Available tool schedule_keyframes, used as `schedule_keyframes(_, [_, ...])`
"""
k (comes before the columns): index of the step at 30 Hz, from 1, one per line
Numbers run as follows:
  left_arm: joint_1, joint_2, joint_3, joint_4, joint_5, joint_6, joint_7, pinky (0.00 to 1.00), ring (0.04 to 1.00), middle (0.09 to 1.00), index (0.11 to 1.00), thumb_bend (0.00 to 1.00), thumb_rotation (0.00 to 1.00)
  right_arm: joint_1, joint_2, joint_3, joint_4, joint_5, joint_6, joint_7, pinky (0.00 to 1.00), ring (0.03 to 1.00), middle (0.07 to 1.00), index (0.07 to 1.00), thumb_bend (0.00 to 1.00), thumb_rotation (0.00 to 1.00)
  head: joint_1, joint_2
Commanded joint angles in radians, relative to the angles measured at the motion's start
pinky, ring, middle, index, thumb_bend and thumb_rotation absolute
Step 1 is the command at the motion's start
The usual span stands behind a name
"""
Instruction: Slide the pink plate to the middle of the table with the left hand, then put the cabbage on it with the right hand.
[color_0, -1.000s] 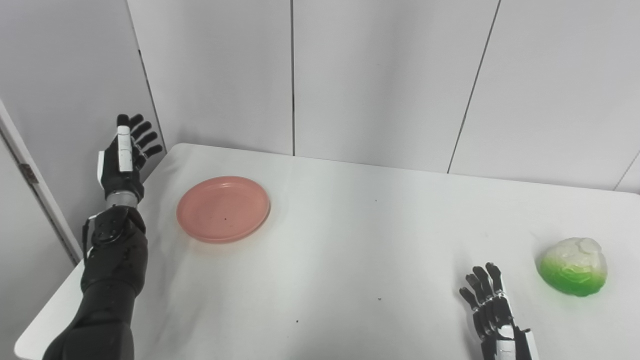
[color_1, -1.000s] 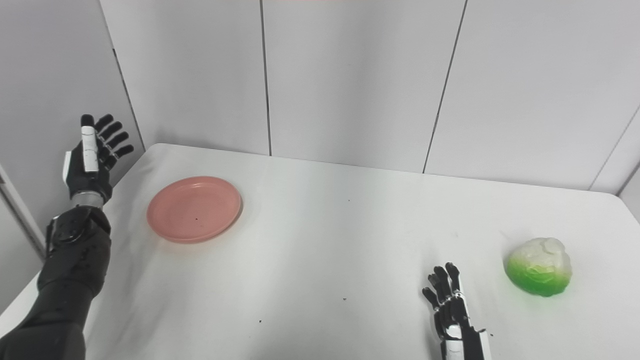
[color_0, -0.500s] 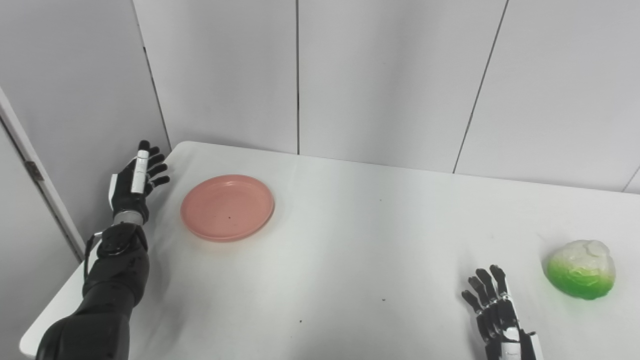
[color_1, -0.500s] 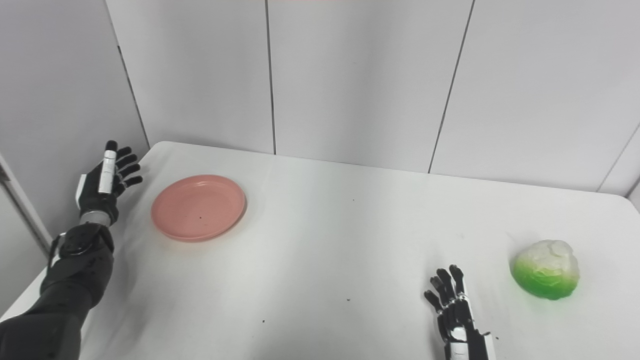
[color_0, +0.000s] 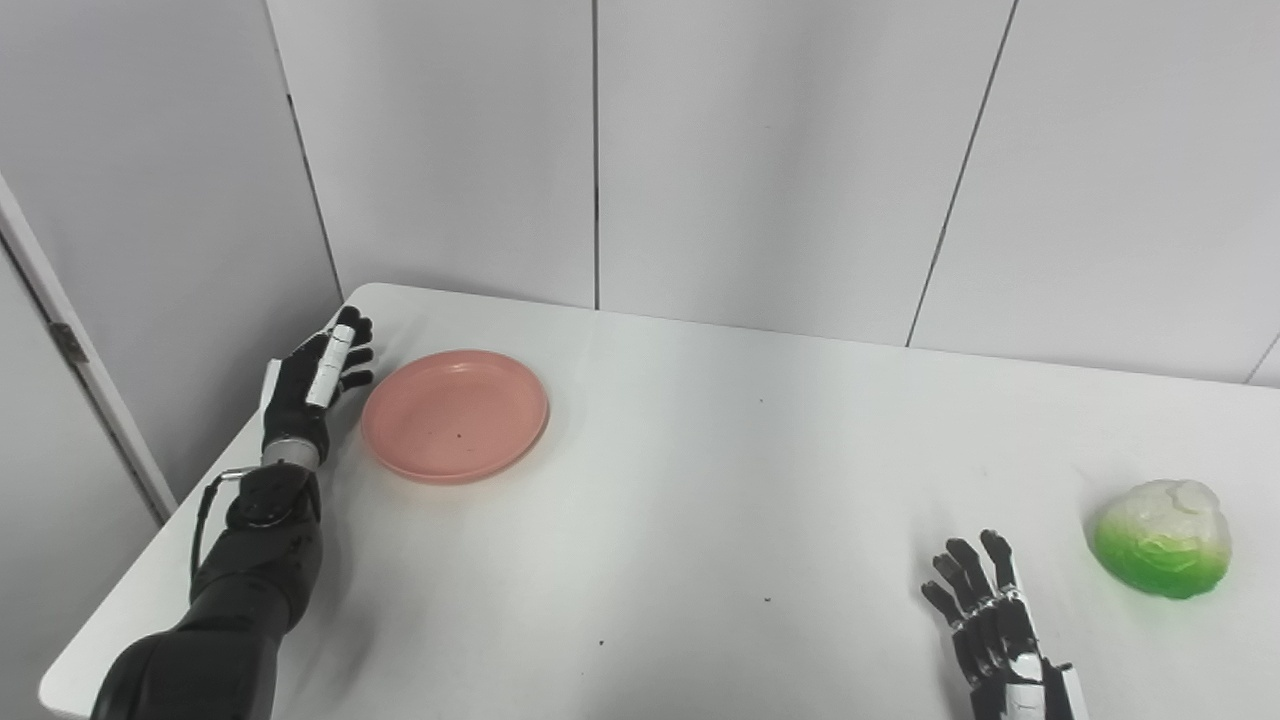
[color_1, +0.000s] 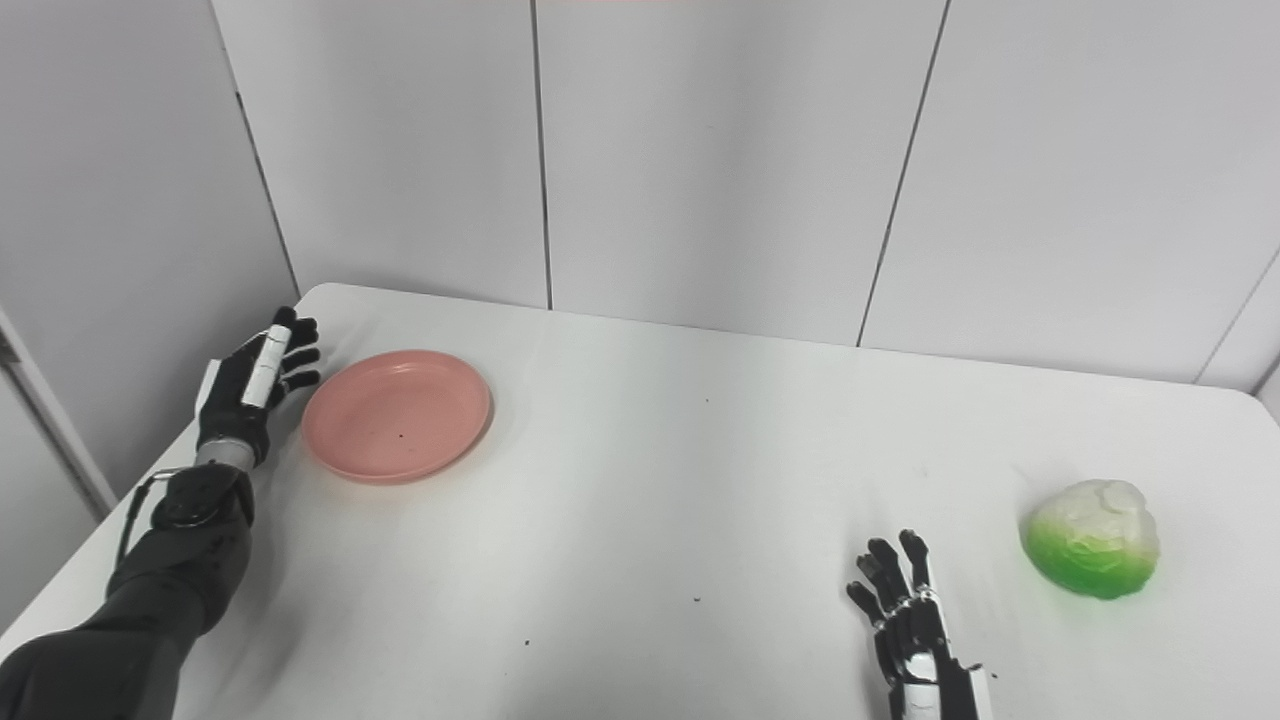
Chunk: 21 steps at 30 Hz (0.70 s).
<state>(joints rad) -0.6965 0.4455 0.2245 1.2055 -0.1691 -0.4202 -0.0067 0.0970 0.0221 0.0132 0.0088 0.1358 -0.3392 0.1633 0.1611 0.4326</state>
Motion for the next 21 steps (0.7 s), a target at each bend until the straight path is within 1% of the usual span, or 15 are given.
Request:
schedule_keyframes(1, [-0.052,0.010,-0.029,0.003,0.031,-0.017,-0.013,0.76,0.822,0.804,0.674,0.91,0.83,0.042,-0.037,-0.021,0.053,0.008,0.079,-0.012,0.90,0.923,0.926,0.978,0.87,1.00,0.000,0.000])
schedule_keyframes(2, [-0.054,0.010,-0.038,0.007,0.036,-0.016,-0.014,0.77,0.844,0.822,0.685,0.92,0.83,0.042,-0.035,-0.021,0.052,0.008,0.080,-0.013,0.90,0.919,0.922,0.975,0.86,1.00,0.001,-0.005])
schedule_keyframes(5, [-0.058,0.005,-0.057,0.010,0.040,-0.009,-0.024,0.76,0.862,0.840,0.670,0.92,0.82,0.043,-0.031,-0.020,0.050,0.000,0.074,-0.016,0.88,0.908,0.914,0.974,0.85,1.00,0.002,-0.004])
schedule_keyframes(11, [-0.063,-0.004,-0.085,0.005,0.043,0.003,-0.041,0.76,0.844,0.849,0.669,0.91,0.83,0.049,-0.027,-0.016,0.032,-0.006,0.085,-0.020,0.87,0.898,0.906,0.973,0.85,1.00,-0.003,0.003])
schedule_keyframes(12, [-0.063,-0.006,-0.091,0.003,0.045,0.005,-0.044,0.74,0.835,0.849,0.659,0.88,0.85,0.051,-0.027,-0.015,0.027,-0.007,0.088,-0.020,0.87,0.898,0.907,0.975,0.85,1.00,-0.003,0.003])
schedule_keyframes(16, [-0.071,-0.010,-0.103,0.019,0.031,-0.009,-0.090,0.74,0.836,0.869,0.664,0.84,0.86,0.053,-0.024,-0.015,0.017,0.002,0.093,-0.017,0.86,0.893,0.902,0.970,0.85,1.00,-0.006,0.004])
schedule_keyframes(17, [-0.074,-0.012,-0.100,0.025,0.024,-0.012,-0.100,0.72,0.841,0.860,0.666,0.87,0.86,0.054,-0.024,-0.015,0.015,-0.001,0.093,-0.019,0.86,0.892,0.900,0.972,0.84,1.00,-0.002,0.005])
schedule_keyframes(18, [-0.079,-0.019,-0.084,0.028,0.001,-0.005,-0.120,0.72,0.845,0.854,0.660,0.89,0.85,0.054,-0.025,-0.014,0.012,-0.003,0.091,-0.019,0.85,0.888,0.896,0.971,0.84,1.00,0.000,0.006])
schedule_keyframes(19, [-0.082,-0.024,-0.072,0.030,-0.016,0.000,-0.135,0.75,0.859,0.848,0.648,0.92,0.81,0.055,-0.025,-0.014,0.011,-0.004,0.090,-0.019,0.84,0.888,0.894,0.973,0.84,1.00,0.000,0.006])
schedule_keyframes(21, [-0.086,-0.041,-0.042,0.019,-0.059,0.025,-0.162,0.74,0.839,0.832,0.648,0.95,0.81,0.057,-0.027,-0.013,0.007,-0.006,0.088,-0.017,0.84,0.888,0.889,0.975,0.85,1.00,-0.001,0.007])
